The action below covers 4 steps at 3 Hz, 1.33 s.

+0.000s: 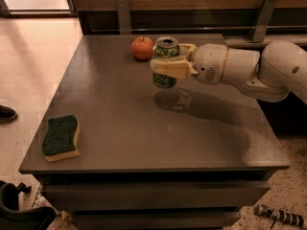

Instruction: Move green can near sponge

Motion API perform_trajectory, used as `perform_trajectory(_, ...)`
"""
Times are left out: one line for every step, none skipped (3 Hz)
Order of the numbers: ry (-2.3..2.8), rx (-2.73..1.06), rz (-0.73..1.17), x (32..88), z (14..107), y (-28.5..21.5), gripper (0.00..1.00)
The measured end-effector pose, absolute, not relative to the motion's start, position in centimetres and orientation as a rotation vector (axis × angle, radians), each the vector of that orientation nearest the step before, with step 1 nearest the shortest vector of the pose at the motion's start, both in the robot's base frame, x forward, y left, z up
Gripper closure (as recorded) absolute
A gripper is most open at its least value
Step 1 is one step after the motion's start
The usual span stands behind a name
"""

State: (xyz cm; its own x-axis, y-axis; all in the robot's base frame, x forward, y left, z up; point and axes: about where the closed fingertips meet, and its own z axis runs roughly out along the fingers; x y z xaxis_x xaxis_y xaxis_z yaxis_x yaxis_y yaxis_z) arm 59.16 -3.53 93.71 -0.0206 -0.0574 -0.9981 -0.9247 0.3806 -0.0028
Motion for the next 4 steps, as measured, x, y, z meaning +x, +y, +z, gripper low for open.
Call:
perform_trajectory(1.41, -0.982, 0.915, 55.9, 93.1, -0.7, 1.0)
perform_trajectory(1.403, -1.013, 0.936, 52.4, 91.9, 3.8, 1.0)
perform_trajectory(1.388, -1.014, 0.948, 50.7, 91.2, 6.5, 1.0)
perform_trajectory(1.376, -1.021, 0.949, 49.1, 90.1, 8.8, 1.0)
